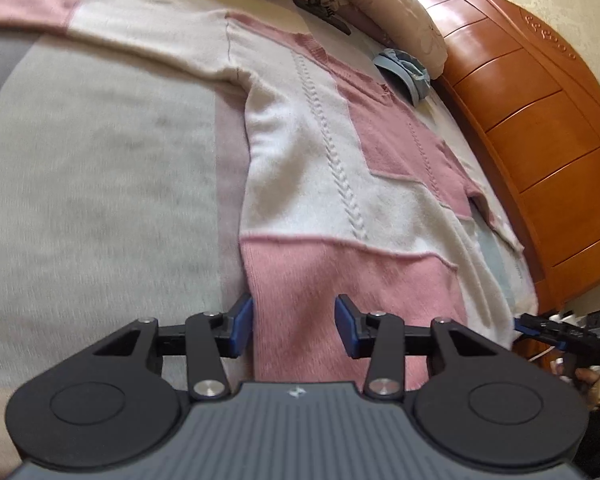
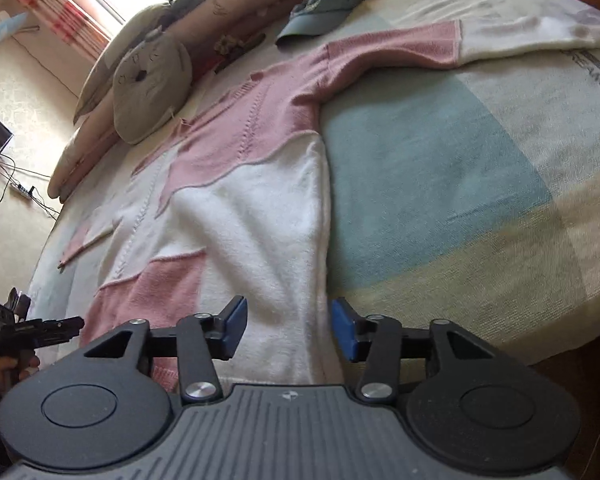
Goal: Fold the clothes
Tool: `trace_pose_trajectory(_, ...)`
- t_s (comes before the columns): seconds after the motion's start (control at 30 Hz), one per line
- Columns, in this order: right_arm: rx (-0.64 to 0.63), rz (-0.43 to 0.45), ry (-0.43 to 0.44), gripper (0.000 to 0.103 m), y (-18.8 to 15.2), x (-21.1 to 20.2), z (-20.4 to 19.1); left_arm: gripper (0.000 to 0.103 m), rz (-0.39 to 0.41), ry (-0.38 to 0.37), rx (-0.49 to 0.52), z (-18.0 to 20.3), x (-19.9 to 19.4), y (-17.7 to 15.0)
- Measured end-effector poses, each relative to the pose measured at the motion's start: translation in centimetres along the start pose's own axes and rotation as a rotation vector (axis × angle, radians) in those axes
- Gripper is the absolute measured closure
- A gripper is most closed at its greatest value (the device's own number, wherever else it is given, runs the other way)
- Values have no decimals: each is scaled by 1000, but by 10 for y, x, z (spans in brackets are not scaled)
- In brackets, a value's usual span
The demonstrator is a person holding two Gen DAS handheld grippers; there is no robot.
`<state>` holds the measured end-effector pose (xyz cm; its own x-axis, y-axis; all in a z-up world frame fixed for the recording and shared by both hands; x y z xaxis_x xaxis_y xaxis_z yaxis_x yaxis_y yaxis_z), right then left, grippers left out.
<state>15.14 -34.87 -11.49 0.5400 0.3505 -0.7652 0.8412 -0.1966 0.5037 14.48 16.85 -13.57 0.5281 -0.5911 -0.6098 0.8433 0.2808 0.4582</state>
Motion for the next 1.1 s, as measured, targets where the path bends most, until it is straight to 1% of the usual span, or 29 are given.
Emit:
trace_pose_trajectory(0.07, -4, 9, -2, 44, 5, 0, -3, 61, 12, 16, 30, 0, 7, 15)
trace_pose_trajectory(0.17, 5, 20, -2, 41, 16, 6, -7, 61, 40, 39, 45, -2, 20, 41)
trace_pose_trajectory(0.27, 5, 25, -17, 40, 31, 17, -10, 59, 60, 32, 24, -9, 34, 66)
trace_pose_trajectory(0.37, 5, 27, -33, 38, 54, 33, -10, 59, 69, 35, 13, -17, 51, 85)
trace_pose_trajectory(0.5, 7, 28, -58, 34, 88, 59, -6, 59, 85, 33, 17, -21, 64, 101)
trace_pose_trajectory(0.53, 9, 27, -66, 34, 98, 67, -3, 60, 88, 30, 15, -21, 66, 104)
trace_pose_trajectory(0.6, 12, 26, -81, 34, 117, 83, 1, 68, 89, 49, 28, -21, 69, 106)
trace_pose_trajectory(0.63, 14, 19, -86, 34, 124, 93, 4, 81, 86, 74, 44, -20, 70, 106)
trace_pose_trajectory(0.67, 16, 10, -91, 34, 132, 103, 6, 88, 82, 99, 63, -19, 70, 106)
trace_pose_trajectory(0.7, 17, 1, -90, 34, 139, 113, 8, 88, 80, 115, 82, -17, 71, 106)
trace_pose_trajectory(0.73, 9, 1, -81, 34, 144, 121, 7, 91, 81, 124, 96, -15, 70, 105)
trace_pose_trajectory(0.77, -8, 6, -66, 38, 149, 125, 5, 93, 82, 133, 109, -13, 70, 105)
trace_pose_trajectory(0.8, -35, 3, -50, 45, 152, 127, 0, 94, 80, 149, 133, -10, 71, 105)
trace_pose_trajectory(0.83, -68, -12, -49, 74, 154, 131, -7, 94, 77, 171, 161, -7, 72, 105)
trace_pose_trajectory(0.87, -108, -27, -82, 86, 154, 136, -13, 95, 72, 194, 185, -4, 74, 106)
trace_pose_trajectory(0.93, -226, 2, -161, 89, 151, 142, -27, 95, 61, 238, 223, -1, 79, 110)
trace_pose_trajectory(1.0, -274, 27, -215, 89, 153, 144, -35, 94, 45, 252, 227, -1, 81, 116)
trace_pose_trajectory(1.03, -270, 32, -231, 86, 155, 144, -35, 94, 38, 251, 214, -1, 81, 117)
trace_pose_trajectory(1.07, -262, 35, -245, 81, 157, 143, -35, 94, 31, 258, 217, 0, 77, 116)
trace_pose_trajectory(1.1, -251, 41, -258, 79, 157, 138, -36, 93, 23, 273, 234, 3, 71, 114)
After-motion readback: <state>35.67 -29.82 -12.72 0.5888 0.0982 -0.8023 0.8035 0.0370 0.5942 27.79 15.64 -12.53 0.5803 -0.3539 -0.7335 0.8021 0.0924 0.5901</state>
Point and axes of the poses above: each gripper's, at about its wrist camera, not at the fingertips, and x roughly the way its jaws point, z to its right, y to its top, the point moved 3 cm from there along x, roughly the way its jaws point, and after that the axes turned 10 degrees about -y, right-handed, at the moved point
